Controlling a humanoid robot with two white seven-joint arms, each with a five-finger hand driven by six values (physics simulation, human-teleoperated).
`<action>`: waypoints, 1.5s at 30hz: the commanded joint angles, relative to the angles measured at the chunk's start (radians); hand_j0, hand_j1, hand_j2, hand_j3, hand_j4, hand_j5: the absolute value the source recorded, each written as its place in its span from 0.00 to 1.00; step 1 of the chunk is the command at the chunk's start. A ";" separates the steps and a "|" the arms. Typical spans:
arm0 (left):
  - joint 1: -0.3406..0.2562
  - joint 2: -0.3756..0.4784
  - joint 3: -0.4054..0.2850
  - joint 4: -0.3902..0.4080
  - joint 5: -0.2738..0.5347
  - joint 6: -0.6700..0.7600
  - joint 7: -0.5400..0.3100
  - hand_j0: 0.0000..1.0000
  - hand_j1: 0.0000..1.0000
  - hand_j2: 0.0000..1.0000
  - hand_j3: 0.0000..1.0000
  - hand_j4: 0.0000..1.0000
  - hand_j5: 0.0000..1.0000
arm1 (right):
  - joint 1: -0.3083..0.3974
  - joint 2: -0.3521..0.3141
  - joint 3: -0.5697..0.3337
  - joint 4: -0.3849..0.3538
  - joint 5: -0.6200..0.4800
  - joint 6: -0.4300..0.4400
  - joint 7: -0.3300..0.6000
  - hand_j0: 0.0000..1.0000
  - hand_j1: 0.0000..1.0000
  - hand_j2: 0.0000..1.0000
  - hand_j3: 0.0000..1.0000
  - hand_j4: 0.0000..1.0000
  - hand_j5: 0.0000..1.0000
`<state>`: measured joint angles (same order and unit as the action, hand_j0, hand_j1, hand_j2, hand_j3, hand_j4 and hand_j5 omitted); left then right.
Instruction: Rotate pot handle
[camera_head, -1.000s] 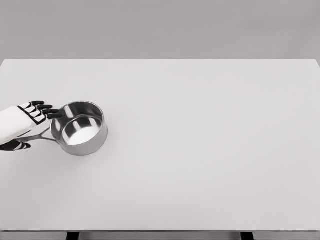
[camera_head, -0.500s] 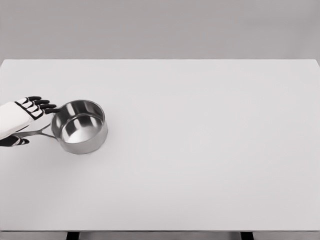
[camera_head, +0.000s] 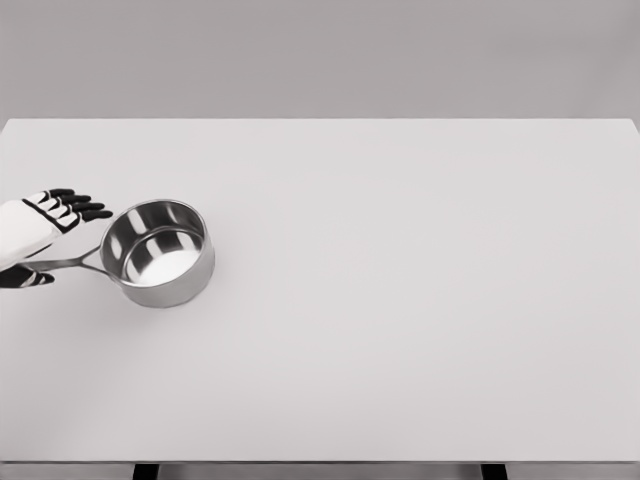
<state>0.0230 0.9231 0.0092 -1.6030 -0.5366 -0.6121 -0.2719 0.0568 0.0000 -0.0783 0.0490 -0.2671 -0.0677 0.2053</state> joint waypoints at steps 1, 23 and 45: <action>0.000 -0.003 -0.001 0.014 0.006 0.001 0.000 1.00 1.00 1.00 1.00 1.00 1.00 | 0.000 0.000 0.000 0.000 0.000 0.000 0.000 1.00 1.00 1.00 1.00 1.00 1.00; -0.098 -0.058 -0.005 0.113 -0.066 0.001 -0.001 1.00 1.00 1.00 1.00 1.00 1.00 | 0.000 0.000 0.000 0.000 0.000 0.000 0.000 1.00 1.00 1.00 1.00 1.00 1.00; -0.140 -0.059 -0.006 0.183 -0.091 0.001 -0.001 1.00 1.00 1.00 1.00 1.00 1.00 | 0.000 0.000 0.000 0.000 0.000 0.000 0.000 1.00 1.00 1.00 1.00 1.00 1.00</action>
<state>-0.1166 0.8625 0.0029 -1.4264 -0.6324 -0.6122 -0.2736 0.0568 0.0000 -0.0783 0.0490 -0.2671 -0.0675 0.2053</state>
